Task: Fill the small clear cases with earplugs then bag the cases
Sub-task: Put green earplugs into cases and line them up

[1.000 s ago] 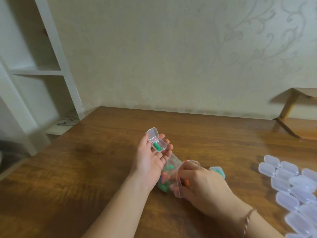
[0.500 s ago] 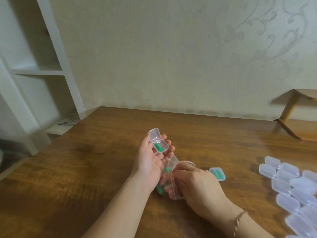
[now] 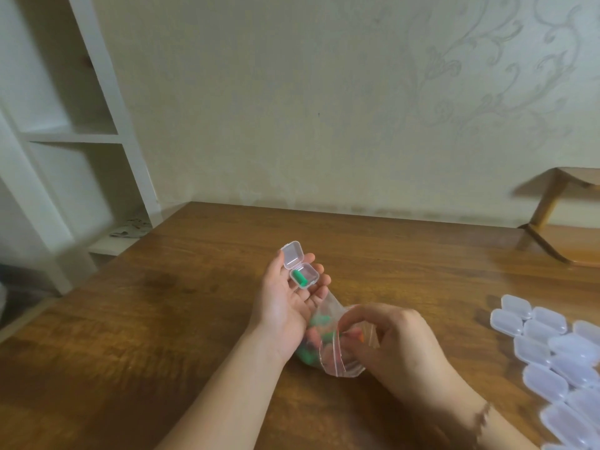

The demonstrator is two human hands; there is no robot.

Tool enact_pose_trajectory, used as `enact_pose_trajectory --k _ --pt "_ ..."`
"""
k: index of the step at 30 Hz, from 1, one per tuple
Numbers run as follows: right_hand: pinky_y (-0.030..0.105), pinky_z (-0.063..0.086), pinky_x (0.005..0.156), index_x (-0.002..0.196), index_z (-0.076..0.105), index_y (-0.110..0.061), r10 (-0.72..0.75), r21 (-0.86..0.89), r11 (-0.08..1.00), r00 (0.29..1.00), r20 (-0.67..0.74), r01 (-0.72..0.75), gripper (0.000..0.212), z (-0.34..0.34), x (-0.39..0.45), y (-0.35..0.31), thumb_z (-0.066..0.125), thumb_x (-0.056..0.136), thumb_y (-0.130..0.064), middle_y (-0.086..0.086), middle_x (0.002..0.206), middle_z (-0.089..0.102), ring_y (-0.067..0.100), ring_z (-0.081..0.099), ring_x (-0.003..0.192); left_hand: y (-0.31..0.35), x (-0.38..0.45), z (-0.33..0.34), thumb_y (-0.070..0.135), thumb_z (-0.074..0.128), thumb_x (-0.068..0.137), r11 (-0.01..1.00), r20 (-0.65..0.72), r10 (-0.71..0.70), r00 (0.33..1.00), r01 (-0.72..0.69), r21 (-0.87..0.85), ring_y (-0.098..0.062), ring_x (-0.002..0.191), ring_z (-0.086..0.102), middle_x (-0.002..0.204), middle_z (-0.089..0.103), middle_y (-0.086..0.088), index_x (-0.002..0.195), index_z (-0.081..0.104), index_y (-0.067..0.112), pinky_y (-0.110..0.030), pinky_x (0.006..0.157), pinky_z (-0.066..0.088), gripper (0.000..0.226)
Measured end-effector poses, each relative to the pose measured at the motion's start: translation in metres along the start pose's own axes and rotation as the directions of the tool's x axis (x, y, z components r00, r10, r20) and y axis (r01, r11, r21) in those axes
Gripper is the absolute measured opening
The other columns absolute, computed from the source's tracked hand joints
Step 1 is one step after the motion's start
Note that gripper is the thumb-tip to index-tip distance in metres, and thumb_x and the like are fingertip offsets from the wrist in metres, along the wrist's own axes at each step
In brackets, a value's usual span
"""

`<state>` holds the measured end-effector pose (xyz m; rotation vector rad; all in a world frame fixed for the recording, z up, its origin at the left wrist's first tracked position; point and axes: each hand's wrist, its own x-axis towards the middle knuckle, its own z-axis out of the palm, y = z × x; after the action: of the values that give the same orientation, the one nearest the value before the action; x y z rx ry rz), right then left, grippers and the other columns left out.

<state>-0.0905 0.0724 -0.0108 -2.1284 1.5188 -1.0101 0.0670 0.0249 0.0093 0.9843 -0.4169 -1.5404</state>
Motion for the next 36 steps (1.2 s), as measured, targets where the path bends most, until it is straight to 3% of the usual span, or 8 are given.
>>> enact_pose_trajectory --k 3,7,12,16,21,23,27,36 --pt "0.015 0.033 0.043 0.075 0.07 -0.029 0.061 0.157 0.985 0.997 0.036 -0.066 0.022 -0.016 -0.004 0.001 0.08 0.073 -0.009 -0.025 0.056 0.059 0.005 0.041 0.042 0.0 -0.001 0.0 0.044 0.048 0.099 1.0 0.02 0.007 1.0 -0.007 0.006 -0.025 0.09 0.066 0.104 0.067 -0.017 0.118 0.066 0.007 -0.036 0.084 0.055 0.045" --pt "0.034 0.051 0.051 0.084 0.07 -0.021 0.097 0.416 0.898 0.987 0.125 -0.141 0.021 -0.04 0.002 0.003 0.078 0.076 -0.004 -0.002 0.086 0.073 0.018 0.06 0.051 0.001 -0.006 0.003 0.044 0.048 0.099 1.0 0.062 0.008 0.998 -0.008 -0.004 -0.026 0.09 0.067 0.105 0.068 -0.018 0.119 0.065 0.006 -0.038 0.088 0.055 0.045" --pt "0.031 0.035 0.045 0.084 0.073 -0.024 0.154 0.602 0.783 0.986 0.061 -0.159 0.008 -0.041 0.003 0.007 0.069 0.078 -0.025 0.014 0.064 0.064 0.019 0.041 0.048 -0.004 -0.016 0.005 0.045 0.052 0.095 1.0 0.197 -0.028 0.98 0.026 0.009 -0.026 0.089 0.069 0.1 0.07 -0.018 0.119 0.066 0.006 -0.038 0.084 0.057 0.049" --pt "0.032 0.042 0.048 0.084 0.07 -0.031 0.11 0.481 0.877 0.971 -0.215 0.007 0.006 -0.029 0.0 0.007 0.067 0.079 -0.032 -0.002 0.066 0.067 0.014 0.049 0.05 -0.011 -0.024 0.005 0.046 0.056 0.086 0.992 0.331 -0.103 0.938 0.071 0.108 -0.028 0.096 0.071 0.11 0.069 -0.023 0.121 0.066 0.005 -0.038 0.082 0.058 0.055" --pt "0.008 0.04 0.053 0.079 0.07 -0.029 -0.067 0.13 0.983 0.917 -0.393 0.127 0.014 -0.014 -0.001 0.003 0.079 0.074 -0.021 -0.017 0.079 0.067 0.012 0.06 0.066 -0.019 -0.026 0.005 0.043 0.055 0.092 0.976 0.381 -0.186 0.906 0.125 0.178 -0.026 0.099 0.069 0.112 0.067 -0.021 0.126 0.063 0.002 -0.036 0.082 0.058 0.054" --pt "0.012 0.044 0.053 0.079 0.072 -0.026 -0.07 0.068 0.992 0.918 -0.39 0.104 0.017 -0.01 -0.001 0.006 0.082 0.072 -0.015 -0.019 0.081 0.067 0.01 0.06 0.065 -0.021 -0.025 0.004 0.042 0.053 0.095 0.974 0.385 -0.197 0.902 0.135 0.181 -0.026 0.098 0.068 0.112 0.065 -0.021 0.127 0.062 0.001 -0.035 0.08 0.059 0.052" --pt "0.032 0.053 0.052 0.082 0.071 -0.03 -0.086 0.01 0.995 0.936 -0.341 0.095 0.01 -0.008 -0.002 0.012 0.076 0.076 -0.024 -0.017 0.083 0.066 0.012 0.061 0.063 -0.022 -0.023 0.003 0.043 0.051 0.097 0.969 0.369 -0.209 0.906 0.142 0.201 -0.027 0.098 0.069 0.113 0.067 -0.022 0.125 0.064 0.002 -0.034 0.077 0.059 0.051" --pt "0.035 0.054 0.055 0.086 0.068 -0.031 -0.072 -0.004 0.997 0.97 -0.232 0.072 0.012 -0.012 0.0 0.017 0.068 0.084 -0.019 -0.018 0.09 0.063 0.011 0.06 0.068 -0.022 -0.022 0.004 0.041 0.054 0.093 0.968 0.399 -0.225 0.889 0.158 0.193 -0.025 0.095 0.071 0.11 0.068 -0.022 0.127 0.06 0.002 -0.033 0.075 0.059 0.052"
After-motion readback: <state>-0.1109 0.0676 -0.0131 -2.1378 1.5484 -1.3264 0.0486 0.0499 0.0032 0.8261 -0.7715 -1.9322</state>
